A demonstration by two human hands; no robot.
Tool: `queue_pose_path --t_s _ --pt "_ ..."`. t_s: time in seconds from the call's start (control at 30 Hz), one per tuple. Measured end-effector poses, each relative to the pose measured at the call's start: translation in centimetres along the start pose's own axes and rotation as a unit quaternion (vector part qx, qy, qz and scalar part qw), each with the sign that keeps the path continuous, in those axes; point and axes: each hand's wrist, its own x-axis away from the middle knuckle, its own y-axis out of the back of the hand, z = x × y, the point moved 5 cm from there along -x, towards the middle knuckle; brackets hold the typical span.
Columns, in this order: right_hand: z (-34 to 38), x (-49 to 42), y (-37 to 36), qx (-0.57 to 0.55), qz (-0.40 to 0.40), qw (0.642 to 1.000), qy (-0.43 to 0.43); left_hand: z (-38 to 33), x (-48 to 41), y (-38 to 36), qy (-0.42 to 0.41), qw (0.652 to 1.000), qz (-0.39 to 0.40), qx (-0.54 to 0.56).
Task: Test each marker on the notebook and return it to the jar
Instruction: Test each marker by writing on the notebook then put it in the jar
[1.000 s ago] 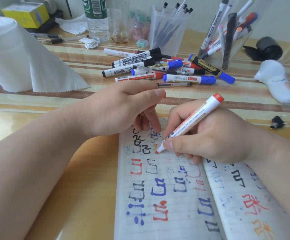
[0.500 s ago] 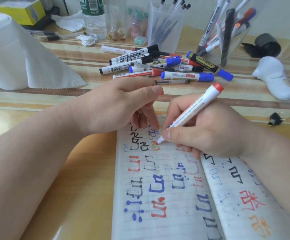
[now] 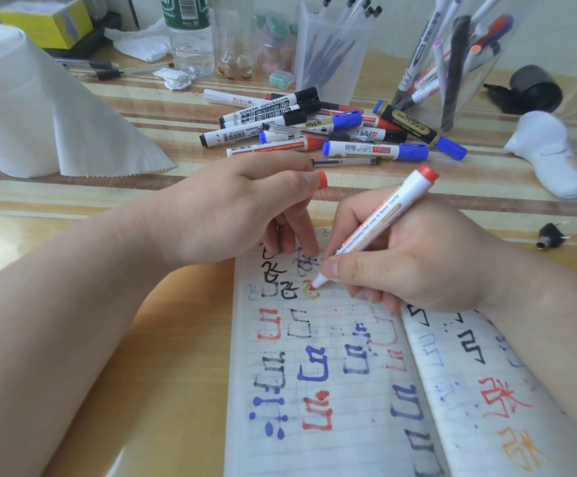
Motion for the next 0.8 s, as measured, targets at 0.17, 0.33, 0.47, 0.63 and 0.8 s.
queue_pose_path --t_s 0.17,0.33,0.47,0.63,0.8 --pt "-0.1 -0.3 0.2 0.022 -0.002 1.000 0.000 0.4 -0.1 -0.1 -0.004 1.000 0.008 -0.004" --pt "-0.4 -0.6 1.1 -0.031 -0.049 0.998 0.017 0.9 -0.3 0.0 -0.005 1.000 0.004 -0.021" --pt "-0.6 -0.7 3.3 -0.243 -0.144 0.956 0.081 0.9 -0.3 0.0 -0.020 0.999 0.002 -0.048" --pt "-0.5 -0.7 3.8 -0.262 -0.177 0.940 0.132 0.9 -0.2 0.1 -0.055 0.995 -0.027 -0.080" --pt "-0.8 -0.5 4.4 -0.285 -0.199 0.929 0.127 0.6 -0.2 0.3 -0.079 0.991 -0.052 -0.091"
